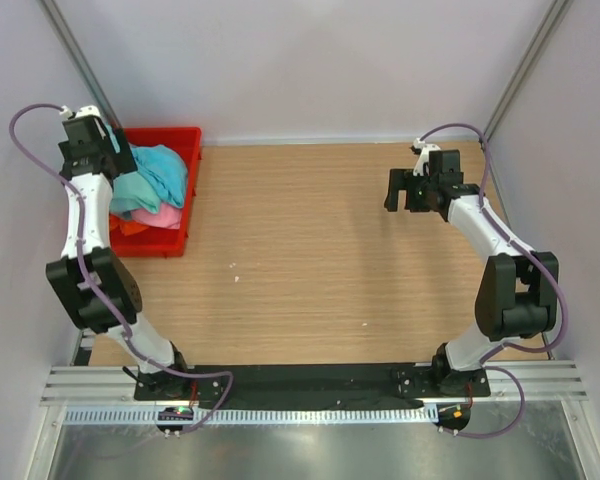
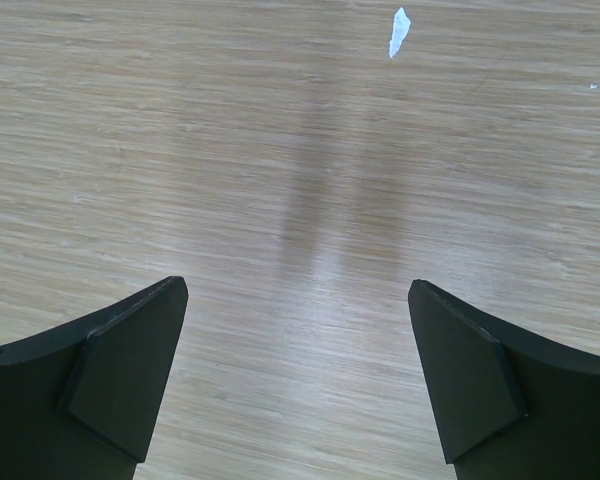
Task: Fold and stack the t-shirts
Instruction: Grab the tshirt from the pile
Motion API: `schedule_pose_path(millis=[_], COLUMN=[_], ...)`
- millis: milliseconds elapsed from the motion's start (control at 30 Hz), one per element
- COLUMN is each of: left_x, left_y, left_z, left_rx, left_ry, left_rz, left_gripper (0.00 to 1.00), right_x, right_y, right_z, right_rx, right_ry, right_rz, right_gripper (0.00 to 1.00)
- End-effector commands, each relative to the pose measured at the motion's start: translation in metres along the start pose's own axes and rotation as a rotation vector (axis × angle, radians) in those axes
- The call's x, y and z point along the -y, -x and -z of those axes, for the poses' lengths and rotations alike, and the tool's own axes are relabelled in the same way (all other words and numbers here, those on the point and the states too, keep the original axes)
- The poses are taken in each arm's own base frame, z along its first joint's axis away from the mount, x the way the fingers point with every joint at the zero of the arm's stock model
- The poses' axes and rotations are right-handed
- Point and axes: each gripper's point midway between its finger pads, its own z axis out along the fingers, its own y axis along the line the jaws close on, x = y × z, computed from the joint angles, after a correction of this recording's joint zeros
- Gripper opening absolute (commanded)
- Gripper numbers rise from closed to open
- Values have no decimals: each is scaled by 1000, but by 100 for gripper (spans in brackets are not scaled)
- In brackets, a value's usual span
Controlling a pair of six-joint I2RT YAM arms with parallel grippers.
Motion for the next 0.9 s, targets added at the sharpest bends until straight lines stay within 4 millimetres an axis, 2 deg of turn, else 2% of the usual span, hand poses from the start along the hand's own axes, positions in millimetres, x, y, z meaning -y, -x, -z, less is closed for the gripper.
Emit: schedule_pose_path(millis=[0, 33, 67, 100, 167, 267, 367, 467, 500, 533, 567, 600, 633, 700, 867], left_x=[12, 12, 17, 16, 13, 10, 10, 12, 12, 12, 12, 14, 13, 11, 13], left_y=[-10, -13, -21, -12, -14, -12, -12, -11, -12, -6, -10, -7, 2, 2, 7], left_z=[-30, -34, -47, -50, -58, -60, -59, -54, -52, -44, -41, -38, -28, -23, -7], left_rx=[-84, -108, -142, -129, -141, -135, -129, -125, -126, -109, -111, -95, -63, -52, -33], left_ry=[-97, -130, -158, -157, -139, -129, -125, -135, -137, -143, -146, -156, -161, -160, -181], left_rz=[87, 119, 146, 154, 158, 165, 174, 178, 182, 187, 191, 193, 195, 191, 184], left_gripper=[92, 91, 89, 88, 87, 86, 78, 61, 52, 50, 46, 29, 21, 0, 0], right_x=[-10, -9, -10, -10, -10, -8, -6, -9, -9, -10, -10, -11, -11, -11, -12], right_y=[26, 25, 27, 28, 27, 24, 22, 21, 21, 22, 22, 22, 22, 22, 22], right_z=[21, 22, 25, 26, 30, 32, 31, 29, 29, 29, 30, 30, 31, 32, 34], right_rx=[84, 84, 94, 98, 105, 108, 108, 98, 95, 98, 99, 101, 102, 104, 106], right_ry=[32, 31, 33, 32, 30, 19, 11, 28, 31, 34, 36, 39, 37, 36, 40], right_rz=[16, 15, 18, 21, 28, 37, 44, 42, 40, 41, 39, 42, 42, 42, 44], right_gripper=[100, 100, 100, 100, 100, 100, 100, 100, 100, 100, 100, 100, 100, 100, 100])
